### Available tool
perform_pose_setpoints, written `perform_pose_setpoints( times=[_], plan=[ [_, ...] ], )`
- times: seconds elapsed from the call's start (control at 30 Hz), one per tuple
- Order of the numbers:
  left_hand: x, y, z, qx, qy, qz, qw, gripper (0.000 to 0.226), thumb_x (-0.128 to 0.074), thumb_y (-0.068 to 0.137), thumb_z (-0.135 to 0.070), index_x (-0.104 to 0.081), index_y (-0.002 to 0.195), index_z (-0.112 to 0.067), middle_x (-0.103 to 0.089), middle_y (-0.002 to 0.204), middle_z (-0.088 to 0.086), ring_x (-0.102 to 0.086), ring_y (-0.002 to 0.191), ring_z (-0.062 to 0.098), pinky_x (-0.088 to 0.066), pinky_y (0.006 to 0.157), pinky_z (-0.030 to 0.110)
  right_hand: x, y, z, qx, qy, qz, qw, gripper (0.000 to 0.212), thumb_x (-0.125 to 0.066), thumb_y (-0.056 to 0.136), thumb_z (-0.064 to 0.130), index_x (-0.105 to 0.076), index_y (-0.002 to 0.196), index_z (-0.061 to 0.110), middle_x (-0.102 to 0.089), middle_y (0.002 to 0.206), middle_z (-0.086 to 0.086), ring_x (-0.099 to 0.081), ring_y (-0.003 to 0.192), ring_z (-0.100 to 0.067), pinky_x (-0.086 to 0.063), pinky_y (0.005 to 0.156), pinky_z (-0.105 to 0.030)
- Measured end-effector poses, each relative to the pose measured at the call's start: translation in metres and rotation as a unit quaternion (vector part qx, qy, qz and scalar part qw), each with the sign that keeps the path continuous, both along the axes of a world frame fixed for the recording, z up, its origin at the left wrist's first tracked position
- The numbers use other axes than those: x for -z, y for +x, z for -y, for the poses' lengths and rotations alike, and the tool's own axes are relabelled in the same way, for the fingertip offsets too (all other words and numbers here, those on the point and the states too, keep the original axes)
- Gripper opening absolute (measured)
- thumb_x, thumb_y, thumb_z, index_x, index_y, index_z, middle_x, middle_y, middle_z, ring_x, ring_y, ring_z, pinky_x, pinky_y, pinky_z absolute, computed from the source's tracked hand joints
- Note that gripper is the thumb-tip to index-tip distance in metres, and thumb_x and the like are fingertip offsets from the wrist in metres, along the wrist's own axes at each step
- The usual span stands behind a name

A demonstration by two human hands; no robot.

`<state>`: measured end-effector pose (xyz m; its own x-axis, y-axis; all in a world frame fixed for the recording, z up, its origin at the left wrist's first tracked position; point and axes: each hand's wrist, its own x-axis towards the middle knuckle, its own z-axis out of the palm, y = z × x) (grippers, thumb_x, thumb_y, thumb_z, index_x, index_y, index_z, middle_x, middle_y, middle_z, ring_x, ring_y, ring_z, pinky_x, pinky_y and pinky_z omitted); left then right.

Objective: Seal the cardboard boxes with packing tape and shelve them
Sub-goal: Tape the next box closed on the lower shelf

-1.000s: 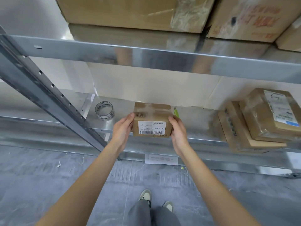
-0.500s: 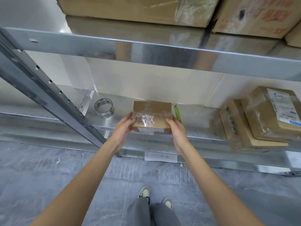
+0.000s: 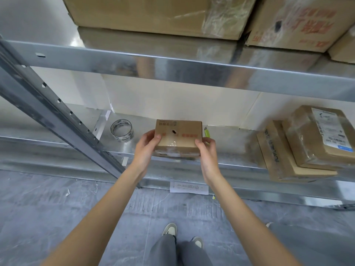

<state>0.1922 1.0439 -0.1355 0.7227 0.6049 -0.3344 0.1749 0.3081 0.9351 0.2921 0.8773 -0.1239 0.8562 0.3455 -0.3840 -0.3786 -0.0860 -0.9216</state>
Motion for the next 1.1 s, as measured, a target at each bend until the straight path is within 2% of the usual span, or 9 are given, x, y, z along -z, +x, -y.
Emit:
perform_pose_setpoints(
  times=[0.23, 0.3, 0.4, 0.53, 0.63, 0.73, 0.83, 0.97, 1.1],
  plan=[
    [0.011, -0.005, 0.001, 0.051, 0.004, -0.004, 0.999, 0.059, -0.068, 0.084, -0.047, -0.055, 0.135, -0.020, -0.064, 0.130, -0.006, -0.057, 0.124, 0.011, -0.040, 0.110, 0.037, 0.011, -0.009, 0.002, -0.005, -0.011, -0.035, 0.999, 0.025, -0.053, 0.099, 0.026, -0.042, 0.121, 0.024, -0.051, 0.111, 0.019, -0.050, 0.106, 0.001, -0.033, 0.095, -0.024],
    [0.009, -0.002, 0.001, 0.044, 0.026, -0.014, 0.999, 0.040, -0.062, 0.094, -0.036, -0.058, 0.130, -0.019, -0.065, 0.127, -0.003, -0.058, 0.122, 0.012, -0.043, 0.107, 0.032, 0.010, -0.010, 0.002, -0.002, -0.018, -0.033, 0.999, 0.026, -0.052, 0.099, 0.026, -0.042, 0.123, 0.022, -0.053, 0.114, 0.013, -0.050, 0.106, -0.002, -0.033, 0.095, -0.025],
    [0.010, -0.001, -0.011, -0.033, 0.200, -0.055, 0.978, 0.032, -0.049, 0.102, -0.021, -0.059, 0.129, -0.009, -0.062, 0.128, 0.004, -0.055, 0.119, 0.015, -0.042, 0.100, 0.021, 0.009, -0.010, 0.002, 0.006, -0.034, -0.026, 0.999, 0.035, -0.050, 0.100, 0.026, -0.040, 0.132, 0.015, -0.051, 0.124, 0.005, -0.048, 0.113, -0.010, -0.031, 0.093, -0.024],
    [0.037, -0.009, -0.074, 0.042, 0.543, -0.265, 0.796, 0.046, -0.056, 0.092, -0.012, -0.051, 0.137, -0.007, -0.055, 0.134, 0.019, -0.048, 0.124, 0.041, -0.036, 0.104, 0.053, 0.007, -0.010, -0.004, 0.008, -0.044, -0.013, 0.999, 0.034, -0.047, 0.101, 0.025, -0.038, 0.132, 0.014, -0.050, 0.126, 0.000, -0.047, 0.114, -0.012, -0.031, 0.092, -0.024],
    [0.047, -0.012, -0.097, 0.132, 0.541, -0.438, 0.706, 0.048, -0.050, 0.094, -0.017, -0.041, 0.141, -0.012, -0.053, 0.135, 0.013, -0.045, 0.128, 0.033, -0.016, 0.114, 0.054, 0.009, -0.014, -0.009, 0.014, -0.050, 0.001, 0.999, 0.023, -0.044, 0.102, 0.024, -0.037, 0.123, 0.019, -0.051, 0.123, -0.002, -0.047, 0.110, -0.014, -0.031, 0.091, -0.024],
    [0.052, -0.017, -0.109, 0.153, 0.562, -0.497, 0.644, 0.037, -0.047, 0.089, -0.009, -0.054, 0.125, -0.017, -0.061, 0.121, 0.005, -0.049, 0.123, 0.027, -0.009, 0.119, 0.054, 0.011, -0.016, -0.011, 0.021, -0.049, 0.010, 0.999, 0.021, -0.044, 0.103, 0.024, -0.036, 0.122, 0.021, -0.051, 0.123, -0.001, -0.048, 0.113, -0.015, -0.032, 0.092, -0.024],
    [0.045, -0.014, -0.108, 0.088, 0.522, -0.484, 0.697, 0.030, -0.047, 0.094, -0.015, -0.060, 0.122, -0.018, -0.067, 0.107, 0.008, -0.057, 0.114, 0.030, -0.008, 0.118, 0.055, 0.012, -0.014, -0.008, 0.031, -0.061, 0.022, 0.997, 0.042, -0.050, 0.100, 0.024, -0.033, 0.138, 0.015, -0.041, 0.146, -0.005, -0.041, 0.133, -0.016, -0.031, 0.104, -0.024],
    [-0.015, -0.009, -0.071, -0.040, 0.360, -0.207, 0.909, 0.016, -0.048, 0.099, -0.018, -0.057, 0.099, -0.004, -0.066, 0.074, -0.005, -0.066, 0.088, 0.029, -0.043, 0.080, 0.035, -0.013, -0.016, 0.000, 0.012, -0.107, 0.198, 0.974, 0.064, -0.063, 0.093, 0.030, -0.030, 0.147, 0.018, -0.034, 0.149, 0.010, -0.028, 0.140, -0.005, -0.022, 0.115, -0.023],
    [-0.083, -0.032, 0.008, -0.004, 0.254, 0.005, 0.967, 0.007, -0.057, 0.097, -0.013, -0.063, 0.092, -0.013, -0.070, 0.069, -0.007, -0.064, 0.069, 0.007, -0.049, 0.068, 0.023, -0.059, -0.021, -0.001, -0.150, -0.062, 0.299, 0.941, 0.049, -0.072, 0.085, 0.032, -0.050, 0.129, 0.036, -0.050, 0.131, 0.016, -0.046, 0.123, 0.002, -0.034, 0.102, -0.010]
  ],
)
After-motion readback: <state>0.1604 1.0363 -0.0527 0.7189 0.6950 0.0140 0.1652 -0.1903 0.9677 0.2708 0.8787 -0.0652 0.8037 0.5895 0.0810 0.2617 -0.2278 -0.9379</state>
